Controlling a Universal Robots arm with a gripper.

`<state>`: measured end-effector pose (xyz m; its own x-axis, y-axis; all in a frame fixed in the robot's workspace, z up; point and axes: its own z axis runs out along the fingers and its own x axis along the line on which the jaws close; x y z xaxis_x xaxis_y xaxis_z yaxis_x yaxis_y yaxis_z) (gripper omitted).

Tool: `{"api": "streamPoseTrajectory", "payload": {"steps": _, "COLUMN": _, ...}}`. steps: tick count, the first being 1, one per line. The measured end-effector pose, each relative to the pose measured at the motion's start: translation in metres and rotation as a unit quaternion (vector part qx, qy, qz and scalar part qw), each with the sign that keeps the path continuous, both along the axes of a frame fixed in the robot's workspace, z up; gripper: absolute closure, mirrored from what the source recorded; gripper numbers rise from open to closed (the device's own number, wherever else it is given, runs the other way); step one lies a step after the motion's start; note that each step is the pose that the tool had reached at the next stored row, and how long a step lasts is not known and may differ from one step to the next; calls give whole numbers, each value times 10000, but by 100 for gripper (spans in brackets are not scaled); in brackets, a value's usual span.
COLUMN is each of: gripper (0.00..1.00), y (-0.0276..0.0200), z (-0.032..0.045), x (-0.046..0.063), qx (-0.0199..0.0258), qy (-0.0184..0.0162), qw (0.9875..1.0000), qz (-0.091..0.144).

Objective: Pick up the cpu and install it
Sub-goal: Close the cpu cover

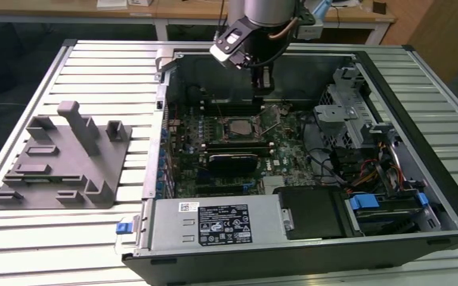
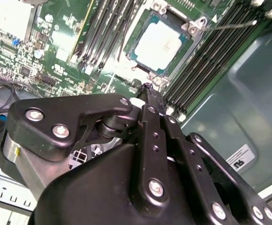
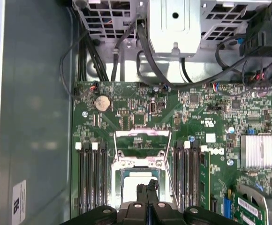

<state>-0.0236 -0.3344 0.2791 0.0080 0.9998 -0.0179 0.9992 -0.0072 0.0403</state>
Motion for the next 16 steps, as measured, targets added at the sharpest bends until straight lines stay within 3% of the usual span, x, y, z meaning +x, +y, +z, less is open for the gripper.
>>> {"api": "streamPoseTrajectory", "payload": {"steps": 9, "gripper": 89, "y": 4, "z": -17, "x": 129, "qx": 0, "qy": 0, "qw": 10000, "qz": 0}}
{"api": "streamPoseTrajectory", "payload": {"steps": 16, "gripper": 89, "y": 9, "z": -46, "x": 313, "qx": 0, "qy": 0, "qw": 10000, "qz": 0}}
